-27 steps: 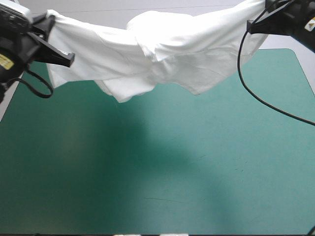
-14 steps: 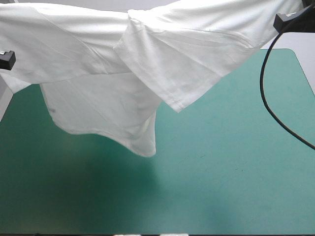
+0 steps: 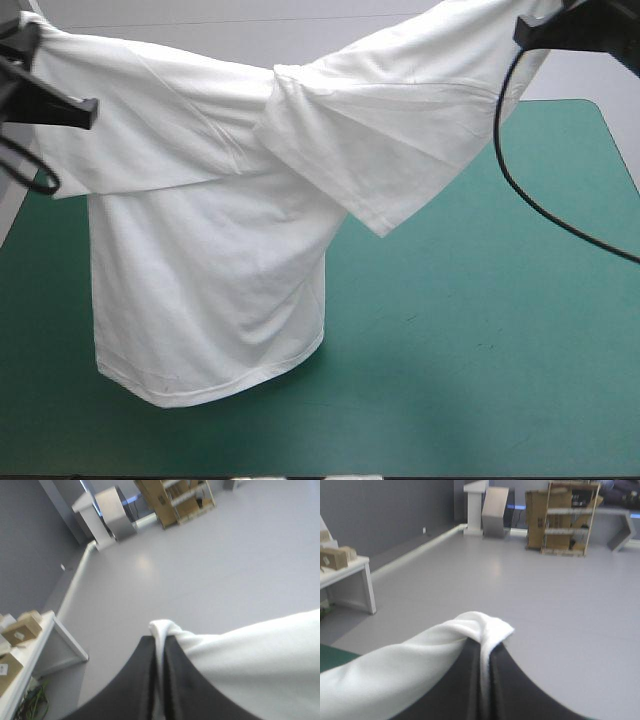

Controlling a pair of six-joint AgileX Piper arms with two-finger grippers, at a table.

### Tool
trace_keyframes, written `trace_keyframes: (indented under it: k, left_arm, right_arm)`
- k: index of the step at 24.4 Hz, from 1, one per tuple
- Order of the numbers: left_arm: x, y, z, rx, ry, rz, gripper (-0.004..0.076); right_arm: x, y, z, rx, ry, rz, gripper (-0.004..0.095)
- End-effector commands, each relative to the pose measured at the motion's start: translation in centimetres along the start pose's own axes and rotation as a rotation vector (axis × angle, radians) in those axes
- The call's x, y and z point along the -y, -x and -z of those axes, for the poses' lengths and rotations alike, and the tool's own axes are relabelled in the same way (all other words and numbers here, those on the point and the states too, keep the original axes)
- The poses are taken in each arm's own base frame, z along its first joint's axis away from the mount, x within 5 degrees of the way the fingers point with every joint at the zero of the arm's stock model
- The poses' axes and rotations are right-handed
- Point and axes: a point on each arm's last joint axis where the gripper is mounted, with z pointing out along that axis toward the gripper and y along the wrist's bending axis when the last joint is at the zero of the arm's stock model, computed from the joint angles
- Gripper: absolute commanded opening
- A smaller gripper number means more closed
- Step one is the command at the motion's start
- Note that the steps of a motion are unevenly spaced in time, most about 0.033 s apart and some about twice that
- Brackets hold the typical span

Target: Fold the cloth

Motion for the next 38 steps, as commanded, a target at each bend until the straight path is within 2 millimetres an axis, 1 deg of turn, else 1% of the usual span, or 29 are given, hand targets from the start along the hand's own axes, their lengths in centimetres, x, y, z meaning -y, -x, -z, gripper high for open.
trace_keyframes:
  k: [1, 3, 6, 8, 9, 10, 13, 14, 15, 16, 17, 18, 19, 20, 22, 23, 24, 25, 26, 27, 28, 30, 31, 32, 33, 35, 36, 37, 38]
  left_arm:
    - [1.3, -0.7, -4.1, -0.019, -0.003, -0.011, 0.0019]
    - [2.5, -1.7, -6.9, -0.054, -0.018, -0.004, 0.0019]
    - [4.3, -3.7, -11.0, -0.103, -0.028, -0.002, 0.0019]
    - [5.7, -5.3, -13.5, -0.130, -0.051, 0.000, 0.0019]
    - [6.5, -6.1, -14.9, -0.144, -0.064, 0.003, 0.0019]
    - [7.3, -7.0, -16.2, -0.155, -0.077, 0.010, 0.0019]
    - [9.6, -9.5, -19.9, -0.168, -0.108, 0.021, 0.0019]
    - [10.3, -10.5, -21.1, -0.184, -0.117, 0.017, 0.0019]
    - [11.1, -11.4, -22.3, -0.195, -0.123, 0.017, 0.0019]
    - [11.8, -12.3, -23.5, -0.207, -0.131, 0.008, 0.0019]
    - [13.0, -14.1, -25.5, -0.225, -0.142, -0.035, 0.0020]
    - [13.6, -14.9, -26.4, -0.232, -0.149, -0.059, 0.0023]
    - [14.6, -16.3, -27.9, -0.234, -0.156, -0.082, 0.0050]
    - [15.1, -17.0, -28.6, -0.229, -0.158, -0.084, 0.0079]
    - [15.9, -18.1, -29.7, -0.216, -0.167, -0.086, 0.0164]
    - [16.2, -18.6, -30.2, -0.207, -0.171, -0.083, 0.0226]
    - [16.4, -19.0, -30.7, -0.192, -0.177, -0.050, 0.0369]
    - [16.2, -19.2, -30.8, -0.202, -0.168, -0.023, 0.0463]
    - [15.8, -18.9, -30.6, -0.219, -0.152, 0.010, 0.0519]
    - [15.1, -18.2, -30.1, -0.246, -0.120, 0.055, 0.0525]
    - [14.1, -16.9, -29.4, -0.244, -0.092, 0.064, 0.0525]
    - [12.3, -13.3, -26.8, -0.215, -0.045, 0.073, 0.0523]
    - [11.1, -10.9, -24.8, -0.190, -0.017, 0.067, 0.0523]
    - [10.4, -9.0, -22.9, -0.176, -0.002, 0.060, 0.0523]
    - [9.4, -7.0, -20.1, -0.184, 0.021, 0.065, 0.0523]
    - [8.3, -4.9, -16.5, -0.196, 0.036, 0.063, 0.0522]
    - [7.9, -4.0, -14.1, -0.214, 0.039, 0.066, 0.0522]
    - [7.5, -2.9, -11.1, -0.217, 0.023, 0.089, 0.0522]
    - [7.3, -2.6, -9.4, -0.232, 0.009, 0.109, 0.0522]
  right_arm:
    - [0.7, -1.2, -3.5, -0.006, -0.006, -0.010, -0.0017]
    - [1.2, -3.2, -6.6, -0.076, -0.004, -0.022, -0.0018]
    - [2.0, -6.8, -11.3, -0.185, -0.004, -0.037, -0.0017]
    - [2.4, -9.0, -13.7, -0.245, -0.002, -0.048, -0.0017]
    - [2.7, -10.8, -15.5, -0.288, -0.003, -0.054, -0.0017]
    - [2.9, -12.0, -16.7, -0.311, -0.006, -0.056, -0.0017]
    - [3.5, -16.7, -20.6, -0.394, -0.007, -0.078, -0.0017]
    - [3.6, -17.9, -21.5, -0.414, -0.008, -0.084, -0.0017]
    - [3.8, -19.7, -22.8, -0.437, -0.009, -0.095, -0.0017]
    - [3.9, -20.8, -23.6, -0.447, -0.009, -0.103, -0.0017]
    - [4.1, -23.4, -25.3, -0.469, -0.013, -0.119, -0.0012]
    - [4.2, -24.3, -25.9, -0.473, -0.017, -0.123, -0.0001]
    - [4.4, -26.2, -26.9, -0.485, -0.019, -0.108, 0.0073]
    - [4.5, -26.9, -27.4, -0.490, -0.019, -0.100, 0.0123]
    - [4.6, -27.9, -27.9, -0.489, -0.022, -0.091, 0.0294]
    - [4.6, -28.0, -28.0, -0.486, -0.023, -0.089, 0.0391]
    - [4.7, -28.0, -28.0, -0.486, -0.027, -0.079, 0.0561]
    - [4.7, -27.4, -27.7, -0.485, -0.027, -0.075, 0.0634]
    - [4.6, -26.8, -27.2, -0.494, -0.027, -0.079, 0.0660]
    - [4.6, -25.8, -26.5, -0.500, -0.024, -0.083, 0.0655]
    - [4.5, -24.5, -25.7, -0.500, -0.018, -0.080, 0.0653]
    - [4.0, -21.7, -23.7, -0.501, 0.001, -0.082, 0.0652]
    - [3.6, -19.8, -22.1, -0.506, 0.018, -0.085, 0.0652]
    - [3.3, -18.9, -21.0, -0.536, 0.037, -0.088, 0.0650]
    - [2.9, -17.6, -19.4, -0.568, 0.059, -0.089, 0.0642]
    - [2.4, -16.6, -17.6, -0.633, 0.084, -0.088, 0.0624]
    - [2.1, -15.8, -16.3, -0.666, 0.097, -0.089, 0.0612]
    - [1.8, -15.1, -14.9, -0.701, 0.108, -0.092, 0.0596]
    - [1.7, -14.7, -14.4, -0.693, 0.106, -0.105, 0.0587]
